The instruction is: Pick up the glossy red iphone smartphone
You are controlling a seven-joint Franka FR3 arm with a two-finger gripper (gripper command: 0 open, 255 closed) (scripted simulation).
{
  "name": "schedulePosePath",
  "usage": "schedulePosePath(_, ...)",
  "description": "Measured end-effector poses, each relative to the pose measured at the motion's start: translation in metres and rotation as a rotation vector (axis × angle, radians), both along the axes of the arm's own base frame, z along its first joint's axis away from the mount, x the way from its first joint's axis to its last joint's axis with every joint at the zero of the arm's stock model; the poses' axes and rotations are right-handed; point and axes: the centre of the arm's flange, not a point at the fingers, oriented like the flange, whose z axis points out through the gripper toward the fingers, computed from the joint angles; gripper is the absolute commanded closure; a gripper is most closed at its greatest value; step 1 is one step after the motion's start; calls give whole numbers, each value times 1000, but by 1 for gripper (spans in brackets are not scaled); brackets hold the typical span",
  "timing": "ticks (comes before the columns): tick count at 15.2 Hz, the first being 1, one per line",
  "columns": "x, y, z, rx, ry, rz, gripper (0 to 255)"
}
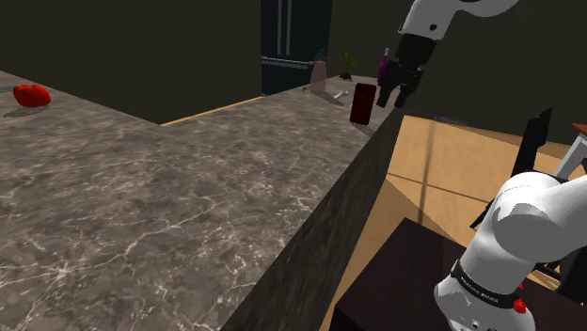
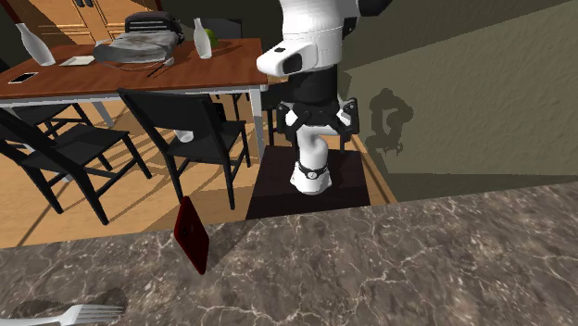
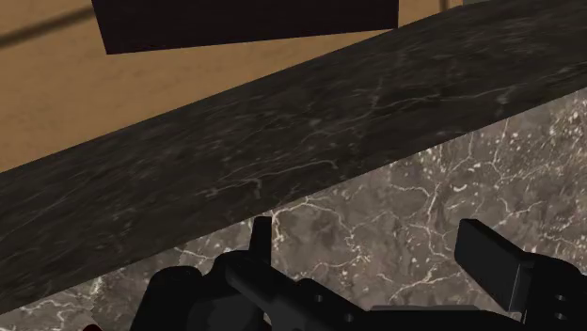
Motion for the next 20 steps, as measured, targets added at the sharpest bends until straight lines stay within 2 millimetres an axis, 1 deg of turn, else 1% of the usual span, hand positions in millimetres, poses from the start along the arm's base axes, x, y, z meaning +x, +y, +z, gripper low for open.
schedulePosePath(1,0,0,0,0,0,0,0)
schedulePosePath(2,4,-5,0,-3,-1,7,0)
schedulePosePath(7,40,-46,5,-29,-10,76,0)
schedulePosePath(9,60,-64,6,-41,-14,107,0)
schedulePosePath(11,78,-81,13,-53,-17,138,0)
schedulePosePath(12,88,-94,13,-59,-20,153,0)
schedulePosePath(13,97,-102,11,-65,-21,169,0)
schedulePosePath(14,106,-106,12,-71,-23,185,0)
schedulePosePath(15,116,-117,11,-77,-25,199,0)
schedulePosePath(17,133,-130,16,-89,-28,231,0)
schedulePosePath(20,166,-153,21,-107,-34,277,0)
